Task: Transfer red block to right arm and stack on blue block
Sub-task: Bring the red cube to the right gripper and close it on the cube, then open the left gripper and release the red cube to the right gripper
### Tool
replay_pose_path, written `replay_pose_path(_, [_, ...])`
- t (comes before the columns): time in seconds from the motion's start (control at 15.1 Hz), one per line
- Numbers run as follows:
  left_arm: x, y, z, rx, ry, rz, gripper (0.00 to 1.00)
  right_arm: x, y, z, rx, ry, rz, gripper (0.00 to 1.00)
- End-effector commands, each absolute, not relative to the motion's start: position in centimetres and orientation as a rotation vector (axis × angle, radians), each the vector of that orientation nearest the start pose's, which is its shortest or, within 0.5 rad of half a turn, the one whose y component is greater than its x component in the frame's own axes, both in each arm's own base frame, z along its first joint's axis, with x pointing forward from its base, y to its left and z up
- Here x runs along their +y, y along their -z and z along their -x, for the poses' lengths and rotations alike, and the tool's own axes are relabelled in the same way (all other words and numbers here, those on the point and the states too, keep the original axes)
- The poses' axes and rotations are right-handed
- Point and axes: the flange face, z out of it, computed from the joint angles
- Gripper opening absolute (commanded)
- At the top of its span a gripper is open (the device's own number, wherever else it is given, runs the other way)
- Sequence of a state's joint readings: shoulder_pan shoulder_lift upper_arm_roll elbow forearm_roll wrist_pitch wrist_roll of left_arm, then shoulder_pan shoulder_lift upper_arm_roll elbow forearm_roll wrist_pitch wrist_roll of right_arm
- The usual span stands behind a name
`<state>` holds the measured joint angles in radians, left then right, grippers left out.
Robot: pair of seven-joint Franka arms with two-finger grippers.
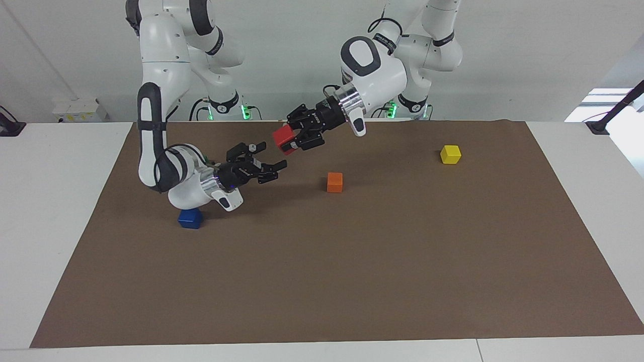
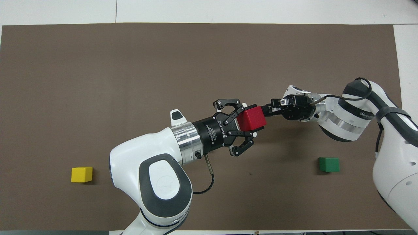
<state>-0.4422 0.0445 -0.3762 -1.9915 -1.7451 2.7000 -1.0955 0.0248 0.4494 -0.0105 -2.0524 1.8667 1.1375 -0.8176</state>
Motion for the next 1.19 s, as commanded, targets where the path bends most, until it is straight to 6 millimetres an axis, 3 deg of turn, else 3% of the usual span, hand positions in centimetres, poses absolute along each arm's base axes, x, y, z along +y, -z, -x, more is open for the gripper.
replay_pose_path(0.0, [-41.2,-48.5,-43.5,1.544,0.770,-1.251,0.00,14.3,-31.5,-55.7,0.007,-0.047,1.052,1.00])
replay_pose_path(0.4, [-41.1,-48.2,-44.0,1.552,0.743,-1.262,0.00,15.1,-31.1,-55.9,0.026,-0.044,1.079,1.00])
replay_pose_path(0.73, [-41.6,-46.3,-45.8,1.582,0.726,-1.267,0.00,16.1,-30.9,-56.0,0.043,-0.038,1.082,1.00])
replay_pose_path(1.13, [-41.4,-46.4,-46.2,1.585,0.715,-1.258,0.00,16.0,-30.8,-56.1,0.050,-0.036,1.088,1.00])
